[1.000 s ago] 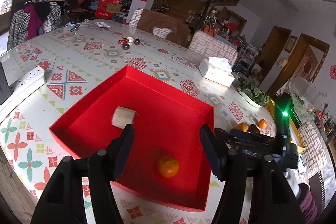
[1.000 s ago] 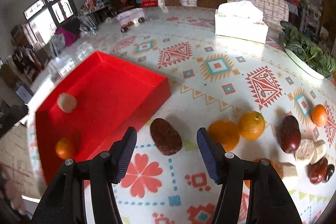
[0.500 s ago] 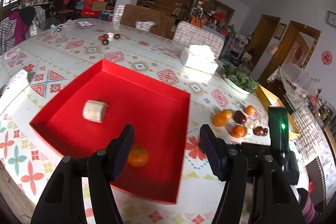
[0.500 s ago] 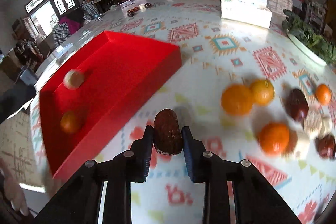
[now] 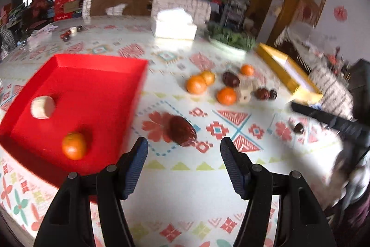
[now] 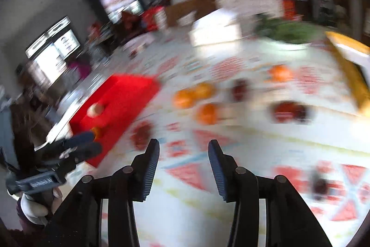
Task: Organize fruits
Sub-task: 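Grasp a dried red date with left tool while right tool grasps a dark plum, then lower the date into the red tray with left tool while right tool drops the plum there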
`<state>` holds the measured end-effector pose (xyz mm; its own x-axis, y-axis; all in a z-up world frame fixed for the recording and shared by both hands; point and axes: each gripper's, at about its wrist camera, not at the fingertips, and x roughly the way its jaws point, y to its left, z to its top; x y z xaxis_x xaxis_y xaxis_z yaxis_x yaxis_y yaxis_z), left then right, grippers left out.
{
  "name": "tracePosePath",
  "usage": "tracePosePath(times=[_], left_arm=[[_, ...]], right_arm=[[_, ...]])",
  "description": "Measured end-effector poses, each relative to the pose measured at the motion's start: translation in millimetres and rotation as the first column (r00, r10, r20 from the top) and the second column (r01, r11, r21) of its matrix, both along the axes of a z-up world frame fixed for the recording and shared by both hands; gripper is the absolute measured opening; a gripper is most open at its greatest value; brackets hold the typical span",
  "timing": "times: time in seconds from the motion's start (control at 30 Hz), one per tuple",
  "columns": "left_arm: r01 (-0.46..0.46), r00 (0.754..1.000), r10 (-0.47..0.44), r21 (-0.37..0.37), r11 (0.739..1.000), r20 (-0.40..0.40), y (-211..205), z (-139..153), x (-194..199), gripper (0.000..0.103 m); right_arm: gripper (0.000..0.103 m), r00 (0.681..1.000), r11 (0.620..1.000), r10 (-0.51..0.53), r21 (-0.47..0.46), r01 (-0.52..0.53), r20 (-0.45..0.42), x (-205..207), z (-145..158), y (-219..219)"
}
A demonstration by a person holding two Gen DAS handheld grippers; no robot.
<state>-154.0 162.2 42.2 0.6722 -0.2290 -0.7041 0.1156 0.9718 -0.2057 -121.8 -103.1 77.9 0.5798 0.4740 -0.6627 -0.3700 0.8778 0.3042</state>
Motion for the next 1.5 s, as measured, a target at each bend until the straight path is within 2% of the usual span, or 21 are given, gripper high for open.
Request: tracePosePath(times=[0.1,0.23,0.37,0.47,0.5,0.53,0.57,0.67,0.73,0.77,0.8,0.97,1.17,1.27,1.33,1.4,1.5], left_arm=[[0.009,1.0,-0.008,0.047,0.999,-0.019,-12.9,-8.1,14.8,0.065],[0.006,0.998,-0.001,0.079,0.997,-0.067,-23.9,-21.9,36.8,0.065],[0.014,0.994,-0.005,0.086,0.996,-0.111,-29.4,-33.3,50.7,0.065],[0.021,0.994,-0.009,0.108,0.994,-0.108,-34.3,-34.2,55.3,0.063],[0.021,0.994,-0.009,0.109,0.994,-0.108,-34.4,-33.9,55.2,0.055],[0.022,0.995,-0.009,0.118,0.993,-0.103,-35.9,-33.9,55.3,0.039],[0.025,0.995,-0.012,0.136,0.99,-0.097,-37.6,-34.1,54.8,0.03],[0.028,0.996,-0.014,0.158,0.987,-0.088,-39.8,-34.9,52.8,0.029],[0.03,0.996,-0.018,0.142,0.989,-0.084,-38.9,-35.0,52.4,0.029],[0.025,0.997,-0.015,0.133,0.991,-0.079,-37.3,-33.7,51.7,0.029],[0.022,0.997,-0.013,0.126,0.992,-0.074,-36.2,-32.5,50.6,0.029],[0.002,0.999,0.001,0.06,0.998,-0.053,-20.9,-22.9,43.5,0.029],[-0.009,1.0,0.009,0.016,1.0,-0.015,-6.5,-10.1,32.0,0.029],[-0.025,1.0,0.025,-0.018,1.0,0.015,5.4,-0.3,24.1,0.029],[-0.036,0.999,0.037,-0.031,0.999,0.031,13.2,4.4,18.9,0.029],[-0.057,0.997,0.059,-0.046,0.997,0.048,26.0,9.7,13.1,0.029],[-0.107,0.992,0.111,-0.067,0.992,0.062,51.2,15.3,7.1,0.029]], right_arm=[[0.05,0.993,0.993,-0.117,-0.027,0.117,-0.003,-1.4,-3.1,-50.6],[0.05,0.974,0.976,-0.22,-0.019,0.219,-0.06,3.4,-18.5,-100.6],[0.05,0.969,0.975,-0.222,-0.009,0.222,-0.108,9.6,-33.4,-108.5],[0.05,0.974,0.981,-0.194,-0.029,0.192,-0.12,11.2,-43.3,-96.3],[0.05,0.975,0.982,-0.188,-0.04,0.184,-0.119,9.5,-46.9,-94.5],[0.05,0.976,0.983,-0.183,-0.047,0.178,-0.116,5.7,-50.4,-96.6],[0.05,0.978,0.984,-0.176,-0.053,0.17,-0.112,3.7,-51.8,-93.5],[0.05,0.981,0.982,-0.171,-0.096,0.162,-0.094,-0.9,-55.2,-86.7],[0.042,0.982,0.977,-0.176,-0.131,0.166,-0.071,-3.1,-55.2,-83.5],[0.033,0.982,0.972,-0.181,-0.16,0.172,-0.049,-5.8,-53.1,-80.1],[0.029,0.982,0.971,-0.182,-0.167,0.173,-0.041,-6.6,-52.3,-80.7],[0.028,0.982,0.969,-0.183,-0.178,0.172,-0.047,-7.3,-52.1,-81.6],[0.03,0.979,0.965,-0.191,-0.196,0.175,-0.066,1.8,-54.9,-75.1],[0.036,0.977,0.96,-0.2,-0.217,0.179,-0.078,3.2,-57.6,-69.5],[0.037,0.975,0.959,-0.209,-0.212,0.189,-0.078,2.8,-57.2,-69.3],[0.027,0.974,0.962,-0.213,-0.195,0.193,-0.083,1.8,-54.9,-69.2],[0.027,0.978,0.966,-0.197,-0.184,0.181,-0.068,-0.8,-46.2,-60.2]])
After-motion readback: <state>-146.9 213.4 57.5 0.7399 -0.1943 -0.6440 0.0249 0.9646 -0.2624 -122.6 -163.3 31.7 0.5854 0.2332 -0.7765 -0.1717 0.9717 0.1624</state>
